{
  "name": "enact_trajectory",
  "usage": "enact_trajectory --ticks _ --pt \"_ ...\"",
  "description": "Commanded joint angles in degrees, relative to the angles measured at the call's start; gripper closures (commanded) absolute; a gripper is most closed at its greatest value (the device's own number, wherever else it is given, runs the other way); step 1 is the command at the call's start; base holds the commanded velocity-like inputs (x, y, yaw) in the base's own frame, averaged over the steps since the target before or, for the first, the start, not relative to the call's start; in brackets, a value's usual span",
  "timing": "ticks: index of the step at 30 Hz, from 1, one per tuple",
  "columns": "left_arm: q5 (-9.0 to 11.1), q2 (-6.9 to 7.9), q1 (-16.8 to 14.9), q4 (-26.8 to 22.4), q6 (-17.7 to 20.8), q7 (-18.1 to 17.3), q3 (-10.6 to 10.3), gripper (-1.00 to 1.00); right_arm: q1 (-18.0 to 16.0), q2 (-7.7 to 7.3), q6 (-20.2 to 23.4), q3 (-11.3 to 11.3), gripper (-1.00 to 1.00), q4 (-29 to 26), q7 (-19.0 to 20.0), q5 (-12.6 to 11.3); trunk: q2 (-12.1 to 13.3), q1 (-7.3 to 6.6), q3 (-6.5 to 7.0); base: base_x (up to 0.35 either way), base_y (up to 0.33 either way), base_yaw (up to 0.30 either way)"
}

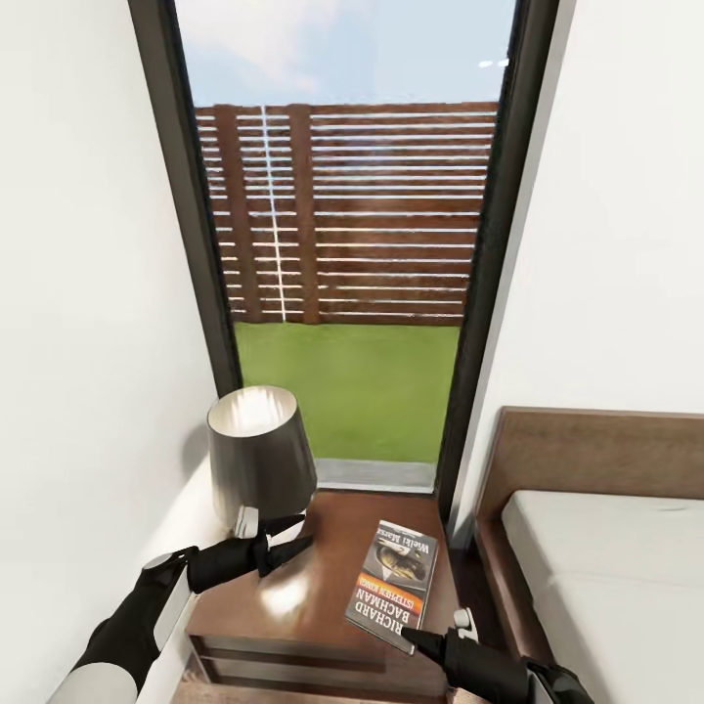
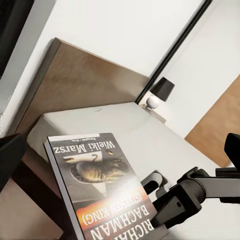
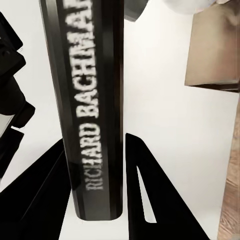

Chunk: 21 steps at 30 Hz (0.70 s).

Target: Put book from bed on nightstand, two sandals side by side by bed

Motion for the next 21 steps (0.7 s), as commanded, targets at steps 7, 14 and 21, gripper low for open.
enact_trajectory --ticks 7,14,21 --pt "0.1 0.00 0.0 0.0 0.6 -0.3 0.0 -1.00 0.0 0.04 0.5 -0.1 1.00 0.0 0.1 -0.2 0.0 0.03 -0.06 0.187 -0.055 0.000" --pt "0.1 0.00 0.0 0.0 0.7 -0.3 0.0 -1.00 0.0 0.01 0.5 -0.1 1.00 0.0 0.1 -0.2 0.0 0.03 -0.06 0.013 -0.003 0.000" --pt "0.1 0.00 0.0 0.0 0.8 -0.3 0.1 -1.00 0.0 0.00 0.5 -0.1 1.00 0.0 0.1 -0.2 -0.8 0.46 -0.42 0.000 0.000 0.000"
